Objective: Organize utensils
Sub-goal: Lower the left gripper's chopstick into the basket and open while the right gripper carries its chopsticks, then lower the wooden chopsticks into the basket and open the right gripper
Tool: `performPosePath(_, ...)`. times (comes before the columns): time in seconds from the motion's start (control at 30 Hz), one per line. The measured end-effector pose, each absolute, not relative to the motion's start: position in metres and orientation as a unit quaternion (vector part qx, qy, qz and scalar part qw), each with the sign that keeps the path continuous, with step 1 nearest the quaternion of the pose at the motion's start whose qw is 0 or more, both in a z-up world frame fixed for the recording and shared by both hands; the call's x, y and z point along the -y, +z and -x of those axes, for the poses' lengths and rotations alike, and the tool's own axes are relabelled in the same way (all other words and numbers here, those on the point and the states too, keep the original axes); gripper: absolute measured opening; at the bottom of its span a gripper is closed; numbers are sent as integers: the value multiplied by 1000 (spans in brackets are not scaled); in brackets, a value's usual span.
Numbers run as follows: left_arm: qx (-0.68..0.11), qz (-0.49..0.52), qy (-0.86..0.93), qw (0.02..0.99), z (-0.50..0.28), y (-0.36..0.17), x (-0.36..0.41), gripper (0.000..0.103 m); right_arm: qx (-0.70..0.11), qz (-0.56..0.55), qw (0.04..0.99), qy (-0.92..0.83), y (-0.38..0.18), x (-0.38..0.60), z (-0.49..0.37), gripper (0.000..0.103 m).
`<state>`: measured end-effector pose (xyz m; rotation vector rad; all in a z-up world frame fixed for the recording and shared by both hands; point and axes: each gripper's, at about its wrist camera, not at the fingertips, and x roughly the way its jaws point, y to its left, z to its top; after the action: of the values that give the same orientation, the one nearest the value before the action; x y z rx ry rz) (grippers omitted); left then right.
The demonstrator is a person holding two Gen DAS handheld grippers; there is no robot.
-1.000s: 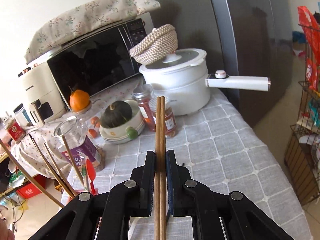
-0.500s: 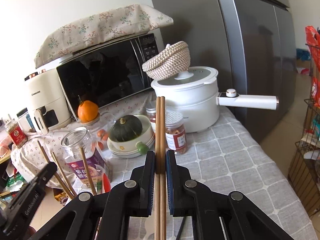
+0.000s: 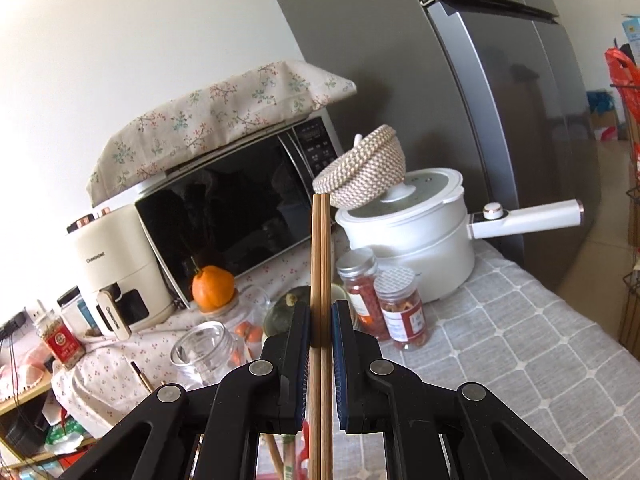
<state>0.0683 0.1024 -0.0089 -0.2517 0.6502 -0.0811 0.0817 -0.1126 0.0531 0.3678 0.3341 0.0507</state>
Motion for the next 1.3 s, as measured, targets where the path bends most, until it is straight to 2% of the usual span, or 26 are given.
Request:
performPosePath(0.23, -384, 111, -9, 917, -59, -26, -137, 52, -125, -157, 980, -9, 46, 69, -90, 9)
performPosePath(0.6, -404, 139, 8, 904, -53, -40, -182, 52, -73, -123, 986, -80, 32, 43, -96, 9)
performPosePath(0.9, -405, 144, -5, 903, -60, -40, -178, 52, -88, -116, 984, -102, 11, 44, -96, 9)
performPosePath(1.3, -414, 148, -19, 898, -60, -42, -164, 52, -119, -121, 984, -47, 20, 53, -84, 9)
